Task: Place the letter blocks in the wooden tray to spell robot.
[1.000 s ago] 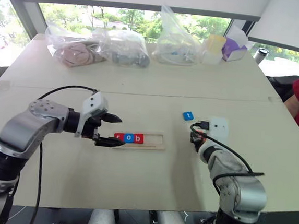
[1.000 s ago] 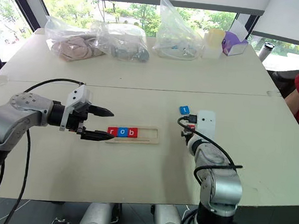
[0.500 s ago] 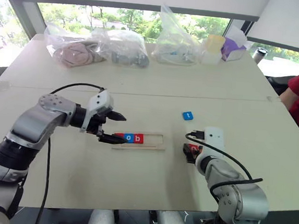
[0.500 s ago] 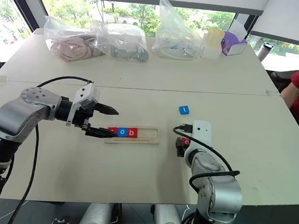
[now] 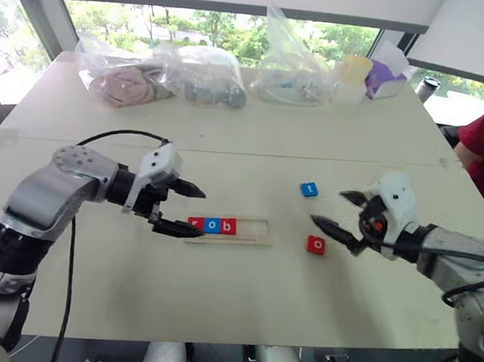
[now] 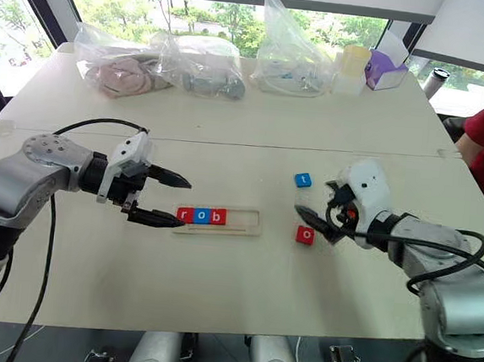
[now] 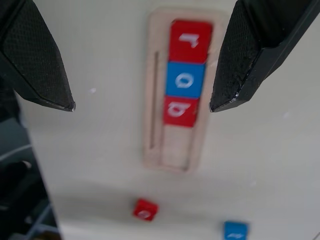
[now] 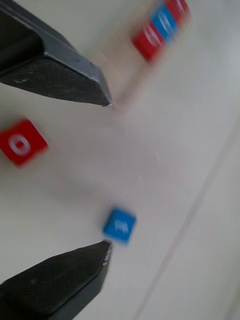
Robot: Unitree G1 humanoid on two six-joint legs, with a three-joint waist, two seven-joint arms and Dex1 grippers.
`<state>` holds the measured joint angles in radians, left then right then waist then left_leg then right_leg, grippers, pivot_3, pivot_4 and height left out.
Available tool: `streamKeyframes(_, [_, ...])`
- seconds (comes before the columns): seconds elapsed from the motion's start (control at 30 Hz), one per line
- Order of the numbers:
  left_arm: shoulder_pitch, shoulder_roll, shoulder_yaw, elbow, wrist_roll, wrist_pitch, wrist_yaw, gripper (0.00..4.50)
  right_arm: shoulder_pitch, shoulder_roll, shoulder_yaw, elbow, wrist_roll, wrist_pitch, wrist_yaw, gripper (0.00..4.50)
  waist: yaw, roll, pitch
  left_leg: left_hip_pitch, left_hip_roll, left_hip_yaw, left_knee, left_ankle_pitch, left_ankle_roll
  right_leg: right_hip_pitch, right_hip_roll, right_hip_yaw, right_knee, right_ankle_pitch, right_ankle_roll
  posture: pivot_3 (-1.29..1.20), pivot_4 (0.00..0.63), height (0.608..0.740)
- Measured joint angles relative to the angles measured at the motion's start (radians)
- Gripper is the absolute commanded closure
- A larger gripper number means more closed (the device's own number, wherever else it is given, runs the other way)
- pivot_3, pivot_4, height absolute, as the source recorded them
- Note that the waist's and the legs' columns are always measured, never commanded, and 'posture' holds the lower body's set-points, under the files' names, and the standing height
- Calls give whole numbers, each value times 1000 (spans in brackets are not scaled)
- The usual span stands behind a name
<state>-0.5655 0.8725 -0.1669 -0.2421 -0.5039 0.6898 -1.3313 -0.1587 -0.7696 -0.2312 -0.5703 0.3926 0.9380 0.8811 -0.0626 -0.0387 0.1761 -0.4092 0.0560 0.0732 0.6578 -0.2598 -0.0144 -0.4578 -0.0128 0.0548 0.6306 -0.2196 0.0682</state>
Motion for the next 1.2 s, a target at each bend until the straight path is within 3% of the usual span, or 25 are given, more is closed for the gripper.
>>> streamKeyframes(0.1, [-15,12,1,-71,-26,24,-1,0,18,-108,80,221,-60,-252,155,121,-1,0,0,1,0,0,0,0,0,0,0,0,0,0,0,0,150,740])
streamKeyframes(0.27, [-11,11,5,-133,-42,49,43,0,-18,-107,197,503,-133,-540,270,121,-4,0,1,1,0,0,4,0,0,1,1,0,3,0,0,0,150,740])
streamKeyframes(0.43, [66,32,16,-182,-58,79,79,0,-68,-80,235,638,-154,-651,299,121,-6,0,1,2,0,0,6,0,0,2,1,2,4,1,1,0,150,740])
streamKeyframes(0.7, [80,39,47,-210,-97,116,127,0,-69,-39,284,642,-175,-707,297,121,17,1,0,2,0,0,7,0,0,3,1,2,4,1,0,0,150,740])
streamKeyframes(0.8, [77,42,47,-191,-96,111,131,0,-73,-22,285,647,-178,-713,283,916,18,1,0,3,0,0,7,0,0,3,1,2,4,1,0,0,150,740])
streamKeyframes(0.87, [73,45,47,-173,-94,107,132,0,-73,-16,285,651,-180,-725,281,2037,19,1,0,3,0,0,8,0,0,4,1,2,4,1,0,0,150,740])
streamKeyframes(0.97, [72,58,47,-146,-91,102,130,0,-70,-16,285,645,-178,-725,282,3328,19,1,0,3,0,0,8,0,0,4,1,2,4,1,0,0,150,740])
streamKeyframes(1.2, [113,110,47,-54,-29,36,125,0,-126,2,288,544,-132,-602,271,3311,13,1,1,3,0,1,7,0,0,2,1,2,5,3,-2,0,150,740])
